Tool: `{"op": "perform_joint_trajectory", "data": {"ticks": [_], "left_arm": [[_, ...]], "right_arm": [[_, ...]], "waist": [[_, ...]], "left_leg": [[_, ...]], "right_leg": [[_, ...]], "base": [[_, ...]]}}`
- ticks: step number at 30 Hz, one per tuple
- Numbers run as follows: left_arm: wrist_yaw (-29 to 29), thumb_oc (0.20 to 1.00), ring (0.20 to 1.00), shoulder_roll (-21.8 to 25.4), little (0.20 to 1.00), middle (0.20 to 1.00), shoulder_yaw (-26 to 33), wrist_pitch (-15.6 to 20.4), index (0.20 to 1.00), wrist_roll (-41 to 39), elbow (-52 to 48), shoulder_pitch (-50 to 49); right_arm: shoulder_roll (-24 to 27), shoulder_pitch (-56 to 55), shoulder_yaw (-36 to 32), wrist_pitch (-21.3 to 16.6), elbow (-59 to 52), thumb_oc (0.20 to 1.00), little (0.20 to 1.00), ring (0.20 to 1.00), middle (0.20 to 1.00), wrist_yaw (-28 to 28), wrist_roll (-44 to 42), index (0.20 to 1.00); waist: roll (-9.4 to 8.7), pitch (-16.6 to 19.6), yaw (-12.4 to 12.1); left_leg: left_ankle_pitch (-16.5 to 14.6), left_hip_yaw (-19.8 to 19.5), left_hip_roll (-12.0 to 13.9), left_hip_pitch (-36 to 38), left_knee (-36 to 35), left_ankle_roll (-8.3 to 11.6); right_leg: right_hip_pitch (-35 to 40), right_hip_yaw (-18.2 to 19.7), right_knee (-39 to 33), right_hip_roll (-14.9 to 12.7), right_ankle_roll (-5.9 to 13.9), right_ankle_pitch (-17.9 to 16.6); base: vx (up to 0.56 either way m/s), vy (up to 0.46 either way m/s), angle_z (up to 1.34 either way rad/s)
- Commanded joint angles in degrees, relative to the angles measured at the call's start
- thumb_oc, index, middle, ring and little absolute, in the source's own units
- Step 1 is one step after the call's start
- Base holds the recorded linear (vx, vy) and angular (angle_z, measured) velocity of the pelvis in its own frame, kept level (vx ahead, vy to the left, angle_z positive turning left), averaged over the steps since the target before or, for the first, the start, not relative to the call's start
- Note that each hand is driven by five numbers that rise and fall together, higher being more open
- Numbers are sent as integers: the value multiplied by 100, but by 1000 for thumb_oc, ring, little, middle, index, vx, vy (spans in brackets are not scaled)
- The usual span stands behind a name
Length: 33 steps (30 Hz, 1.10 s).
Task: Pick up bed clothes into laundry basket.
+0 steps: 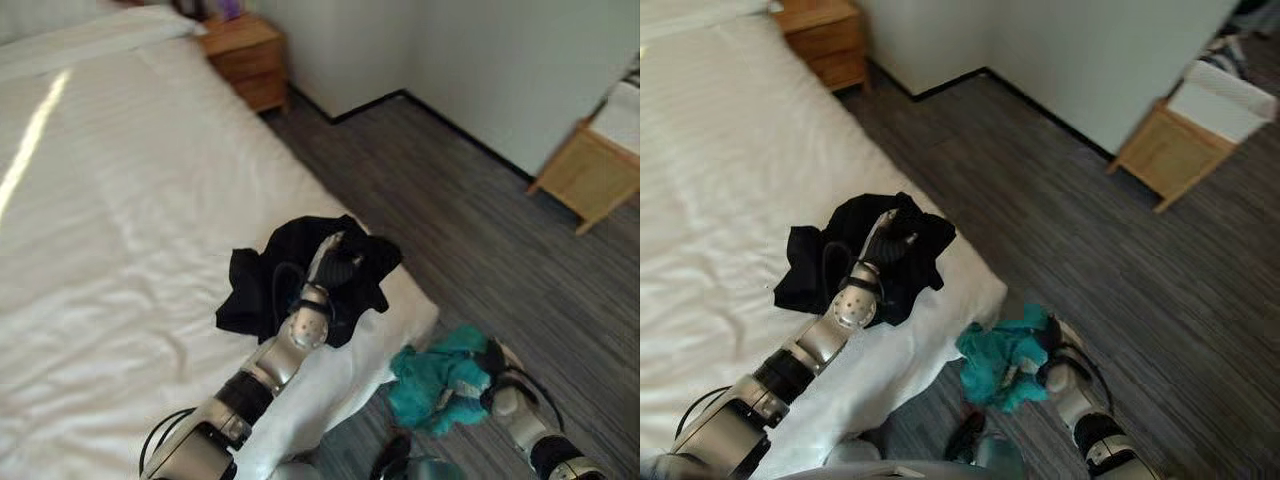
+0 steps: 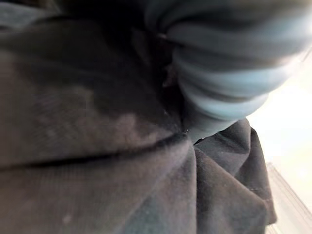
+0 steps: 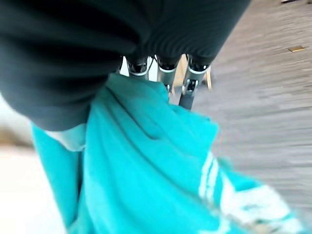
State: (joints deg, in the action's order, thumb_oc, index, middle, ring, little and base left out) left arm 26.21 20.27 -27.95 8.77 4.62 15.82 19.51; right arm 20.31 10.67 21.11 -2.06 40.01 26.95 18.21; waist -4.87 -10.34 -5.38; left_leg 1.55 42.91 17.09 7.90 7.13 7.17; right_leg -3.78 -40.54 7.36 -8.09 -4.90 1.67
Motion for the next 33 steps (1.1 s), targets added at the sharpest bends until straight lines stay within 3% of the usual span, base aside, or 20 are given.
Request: {"op": "perform_joint_trajectory", "data": {"ticks": [1,3,5,6,8,9,10,14,15,16,17,18,19,20,22,23,26,28,31,33], "left_arm": [[152,200,200,-341,200,200,175,531,200,-315,-666,32],[85,200,200,-447,200,200,74,633,200,-394,-669,-52],[107,200,200,-604,200,200,2,566,200,-456,-666,-7],[107,200,200,-604,200,200,5,568,200,-456,-661,0],[43,200,200,-725,200,200,-43,585,200,-613,-705,-134],[40,200,200,-722,200,200,-41,587,200,-615,-705,-139],[-6,200,200,-769,200,200,-86,584,200,-690,-700,-212],[-66,200,200,-809,200,200,-110,540,200,-686,-621,-262],[-69,200,200,-765,200,200,-85,481,200,-663,-626,-320],[-69,200,200,-754,200,200,-94,481,200,-663,-628,-330],[-42,200,200,-718,200,200,-139,459,200,-709,-628,-309],[14,200,200,-688,200,200,-221,370,200,-645,-560,-185],[16,200,200,-690,200,200,-218,369,200,-644,-559,-178],[-32,200,200,-529,200,200,-121,256,200,-577,-677,-168],[122,200,200,-495,200,200,-26,194,200,-457,-536,171],[127,200,200,-518,200,200,-22,201,200,-451,-508,199],[101,200,200,-541,200,200,-20,234,200,-502,-459,423],[65,200,200,-586,200,200,42,235,200,-557,-398,479],[-22,200,200,-610,200,200,217,263,200,-599,-347,361],[-89,200,200,-629,200,200,294,275,200,-605,-295,260]], "right_arm": [[862,482,36,-226,-721,200,200,200,200,205,454,200],[979,515,170,-247,-713,200,200,200,200,214,696,200],[1080,713,334,-230,-966,200,200,200,200,259,842,200],[1082,712,332,-220,-980,200,200,200,200,253,844,200],[1025,914,484,-139,-1084,200,200,200,200,375,1021,200],[1014,920,492,-135,-1071,200,200,200,200,385,1026,200],[865,972,557,-124,-1049,200,200,200,200,452,1102,200],[749,880,640,-82,-1148,200,200,200,200,498,1319,200],[651,730,648,-58,-1275,200,200,200,200,499,1494,200],[639,713,641,-55,-1281,200,200,200,200,500,1500,200],[525,624,652,-68,-1244,200,200,200,200,545,1535,200],[526,540,608,-9,-1199,200,200,200,200,549,1683,200],[528,546,607,-7,-1200,200,200,200,200,548,1685,200],[1024,590,40,32,-1845,200,200,200,200,207,1356,200],[1237,292,-317,-54,-2668,200,200,200,200,222,1423,200],[1252,314,-313,-61,-2650,200,200,200,200,228,1415,200],[1239,477,-376,-31,-2608,200,200,200,200,241,1253,200],[1226,479,-433,-19,-2518,200,200,200,200,205,1128,200],[1194,411,-515,115,-2394,200,200,200,200,219,1167,200],[1126,291,-578,179,-2383,200,200,200,200,233,1234,200]], "waist": [[451,-376,-199],[353,-472,-364],[299,-608,-374],[299,-610,-376],[221,-746,-579],[204,-739,-604],[260,-700,-766],[221,-585,-1031],[89,-479,-1094],[72,-476,-1112],[-70,-492,-1154],[-153,-564,-971],[-138,-553,-977],[-49,-530,-833],[284,-566,-320],[267,-591,-275],[315,-675,15],[220,-662,200],[204,-591,398],[201,-534,422]], "left_leg": [[507,-2532,97,-863,86,170],[19,-3879,-395,-881,334,39],[131,-4437,-788,-1318,1052,25],[90,-4436,-790,-1352,1124,19],[-84,-4240,-1415,-2197,1160,-177],[-133,-4207,-1419,-2194,1189,-187],[133,-3984,-1633,-2460,745,-274],[481,-3362,-1685,-2476,0,-368],[393,-3323,-1739,-2272,-229,-629],[399,-3307,-1752,-2246,-262,-640],[368,-3314,-1855,-2102,-326,-772],[236,-3354,-1929,-1659,-559,-882],[274,-3348,-1908,-1678,-577,-881],[352,-3419,-1707,-1501,-737,-845],[149,-3746,-1486,-818,-1199,-811],[123,-3788,-1526,-822,-1180,-813],[-107,-4158,-1525,-487,-1213,-733],[-398,-4354,-1566,-256,-1213,-602],[-833,-4514,-1429,170,-1213,-428],[-1112,-4553,-1307,519,-1213,-360]], "right_leg": [[801,1049,-691,-412,1449,-94],[731,1804,-816,-212,1315,-32],[851,2290,-952,-1,1153,63],[852,2297,-959,-3,1155,70],[1165,2648,-1075,259,1017,229],[1174,2677,-1090,244,1024,247],[1389,2858,-1151,549,958,401],[1817,3055,-1115,775,939,714],[1845,3061,-715,848,987,784],[1832,3071,-673,829,998,812],[1766,2999,-118,777,1241,571],[1278,2817,1148,425,1990,-194],[1245,2826,1148,443,1990,-222],[924,2854,1778,512,1990,-779],[61,2935,2773,319,1990,-600],[55,2900,2848,269,1990,-533],[-583,2849,2259,-32,1709,-356],[-592,2627,956,-128,1566,-206],[-881,2408,-477,-220,1713,-758],[-932,2223,-688,-296,1786,-985]], "base": [[66,-284,-158],[122,-230,-108],[206,-220,-170],[204,-162,-141],[272,-142,-127],[436,-142,-124],[261,-45,-76],[492,-69,-151],[325,20,1],[431,2,-27],[364,-31,-48],[346,-34,-28],[311,-60,-10],[207,4,-3],[456,50,26],[386,20,32],[339,-104,47],[475,-214,91],[569,-228,71],[579,-196,24]]}}
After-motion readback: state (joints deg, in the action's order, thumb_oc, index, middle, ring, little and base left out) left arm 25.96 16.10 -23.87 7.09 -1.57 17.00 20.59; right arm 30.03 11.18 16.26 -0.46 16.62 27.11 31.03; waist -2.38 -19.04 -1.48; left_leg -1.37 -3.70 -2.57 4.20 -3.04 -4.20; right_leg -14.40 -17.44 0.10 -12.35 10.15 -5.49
